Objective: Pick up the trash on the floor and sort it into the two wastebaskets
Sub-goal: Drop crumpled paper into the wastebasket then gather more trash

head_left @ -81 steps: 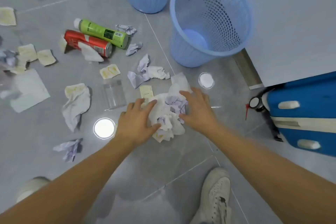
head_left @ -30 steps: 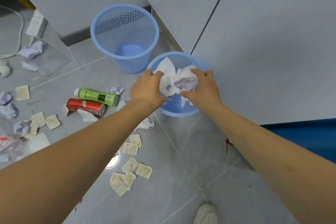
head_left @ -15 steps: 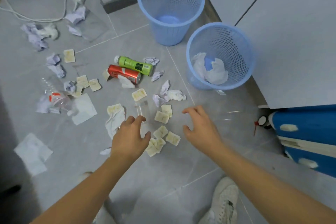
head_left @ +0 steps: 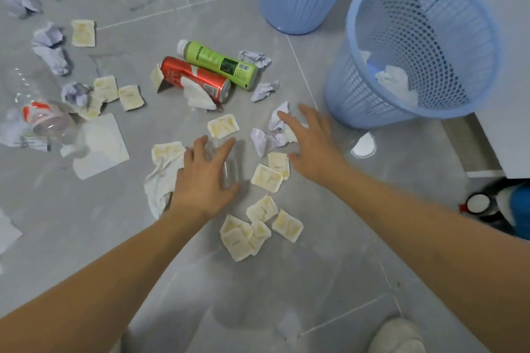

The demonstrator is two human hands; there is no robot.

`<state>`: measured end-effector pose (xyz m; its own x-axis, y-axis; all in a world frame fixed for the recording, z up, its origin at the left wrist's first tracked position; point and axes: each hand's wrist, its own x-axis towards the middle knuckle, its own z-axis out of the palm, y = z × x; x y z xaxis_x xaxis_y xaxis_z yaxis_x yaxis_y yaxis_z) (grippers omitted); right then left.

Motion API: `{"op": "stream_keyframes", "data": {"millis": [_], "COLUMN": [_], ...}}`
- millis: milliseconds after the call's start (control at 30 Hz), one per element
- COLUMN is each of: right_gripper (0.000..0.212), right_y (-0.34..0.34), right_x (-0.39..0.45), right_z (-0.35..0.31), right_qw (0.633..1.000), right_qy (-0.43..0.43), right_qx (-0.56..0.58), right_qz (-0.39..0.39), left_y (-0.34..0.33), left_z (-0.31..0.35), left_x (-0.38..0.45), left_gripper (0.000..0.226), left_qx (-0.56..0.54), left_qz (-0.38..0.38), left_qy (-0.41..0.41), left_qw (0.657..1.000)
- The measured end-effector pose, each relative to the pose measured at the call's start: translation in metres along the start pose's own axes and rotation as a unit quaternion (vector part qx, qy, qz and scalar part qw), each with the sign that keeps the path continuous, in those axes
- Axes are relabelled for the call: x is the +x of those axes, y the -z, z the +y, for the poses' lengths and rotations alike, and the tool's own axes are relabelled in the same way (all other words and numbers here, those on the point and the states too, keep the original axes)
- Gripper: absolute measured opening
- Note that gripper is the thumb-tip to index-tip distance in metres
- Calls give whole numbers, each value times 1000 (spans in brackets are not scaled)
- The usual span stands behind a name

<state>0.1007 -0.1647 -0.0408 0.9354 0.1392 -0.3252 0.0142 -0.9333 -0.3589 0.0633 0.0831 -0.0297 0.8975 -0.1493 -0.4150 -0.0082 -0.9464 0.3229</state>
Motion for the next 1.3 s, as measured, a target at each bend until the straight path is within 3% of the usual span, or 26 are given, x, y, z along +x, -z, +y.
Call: {"op": "stream_keyframes", "data": {"millis": [100,200,467,600,767,833,967,1133,1300], "right_gripper": [96,75,26,24,22,21,26,36,18], "right_y": [-8,-13,-32,-26,1,19,74,172,243], "right_x": [19,26,-4,-20,-38,-52,-83,-98,-60], "right_z": [-6,-14,14,23,3,-8,-36,-51,-18], "right_qw": [996,994,1000,997,989,984,972,949,910], "right_qy": [37,28,-3,-16,-25,-16,-26,-53,-155], "right_qx": [-75,-88,-16,53,113,143,206,247,261], "right_qz": [-39,-63,9,56,94,107,110,191,281], "left_y": [-11,-16,-13,-8,8,19,73,198,291], "left_z": [0,1,0,3,8,10,34,95,176], "left_x": [6,6,-1,-2,-4,-7,-10,22,98], "left_gripper": [96,91,96,100,78,79,86,53,50], "left_qx": [-11,-54,-62,-59,-94,-102,-132,-201,-209], "left_qz": [-3,6,19,1,-7,2,62,173,242], "left_qy": [-9,-4,7,27,57,51,21,-74,-115], "left_qw": [1000,999,998,998,994,993,989,961,941]}}
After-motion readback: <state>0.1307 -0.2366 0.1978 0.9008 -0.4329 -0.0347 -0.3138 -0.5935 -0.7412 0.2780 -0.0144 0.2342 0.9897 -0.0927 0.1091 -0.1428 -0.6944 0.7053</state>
